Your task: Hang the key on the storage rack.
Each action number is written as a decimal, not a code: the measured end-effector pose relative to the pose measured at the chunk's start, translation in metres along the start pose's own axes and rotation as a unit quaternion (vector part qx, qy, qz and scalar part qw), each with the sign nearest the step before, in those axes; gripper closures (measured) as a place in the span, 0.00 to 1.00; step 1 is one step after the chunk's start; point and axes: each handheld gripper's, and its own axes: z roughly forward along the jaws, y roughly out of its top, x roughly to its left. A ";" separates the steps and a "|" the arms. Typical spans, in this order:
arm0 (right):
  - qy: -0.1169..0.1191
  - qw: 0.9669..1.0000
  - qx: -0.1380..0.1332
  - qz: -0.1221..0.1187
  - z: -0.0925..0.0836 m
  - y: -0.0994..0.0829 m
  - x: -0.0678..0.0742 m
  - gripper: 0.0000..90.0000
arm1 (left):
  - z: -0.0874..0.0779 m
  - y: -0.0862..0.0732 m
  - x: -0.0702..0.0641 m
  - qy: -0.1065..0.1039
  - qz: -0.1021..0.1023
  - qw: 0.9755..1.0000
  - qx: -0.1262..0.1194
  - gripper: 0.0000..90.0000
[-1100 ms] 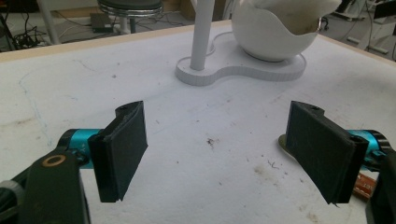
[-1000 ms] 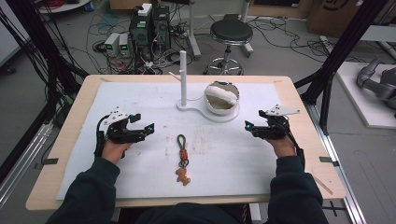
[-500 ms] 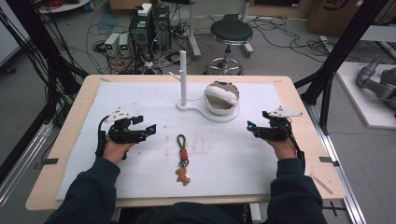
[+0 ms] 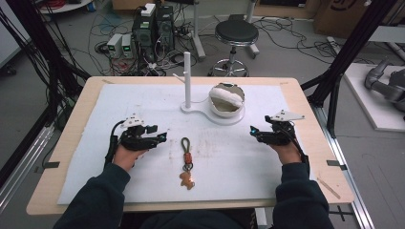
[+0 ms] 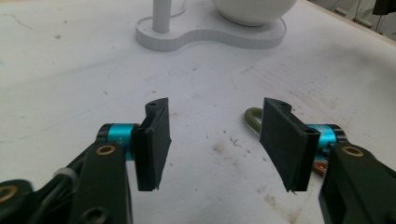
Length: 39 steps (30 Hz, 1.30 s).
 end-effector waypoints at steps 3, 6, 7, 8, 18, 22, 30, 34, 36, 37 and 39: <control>0.002 1.000 0.003 0.001 0.002 0.000 0.000 0.27 | 0.010 0.002 -0.004 -0.005 0.003 1.000 0.009 0.51; -0.002 1.000 0.007 0.002 0.003 -0.001 0.000 0.27 | 0.019 0.002 -0.007 -0.017 0.003 1.000 0.026 0.51; -0.003 1.000 0.008 0.001 0.003 -0.001 -0.001 0.27 | 0.022 0.001 -0.009 -0.021 0.001 0.999 0.035 0.51; -0.003 1.000 0.008 0.001 0.003 -0.001 -0.001 0.27 | 0.024 0.001 -0.011 -0.025 0.000 0.999 0.046 0.51; -0.003 1.000 0.007 0.002 0.002 0.000 0.000 0.27 | 0.044 -0.004 -0.040 -0.052 0.017 0.993 0.101 0.51; -0.001 1.000 0.008 0.004 0.003 -0.001 0.000 0.27 | 0.052 -0.004 -0.043 -0.017 0.030 0.994 0.107 0.50; -0.001 1.000 0.007 0.008 0.002 -0.001 0.000 0.27 | 0.063 0.002 -0.034 -0.006 0.008 0.997 0.078 0.58; 0.001 1.000 0.005 0.010 0.003 0.000 -0.001 0.27 | 0.069 0.004 -0.038 -0.006 0.038 0.994 0.106 0.56; 0.000 1.000 0.005 0.009 0.003 0.000 -0.001 0.27 | 0.071 0.005 -0.044 0.012 0.084 0.989 0.118 0.57; 0.000 1.000 0.005 0.010 0.004 0.000 -0.001 0.27 | 0.071 0.005 -0.046 0.020 0.099 0.988 0.120 0.60; 0.001 1.000 0.005 0.010 0.004 0.000 0.000 0.27 | 0.070 0.006 -0.045 0.027 0.101 0.987 0.121 0.65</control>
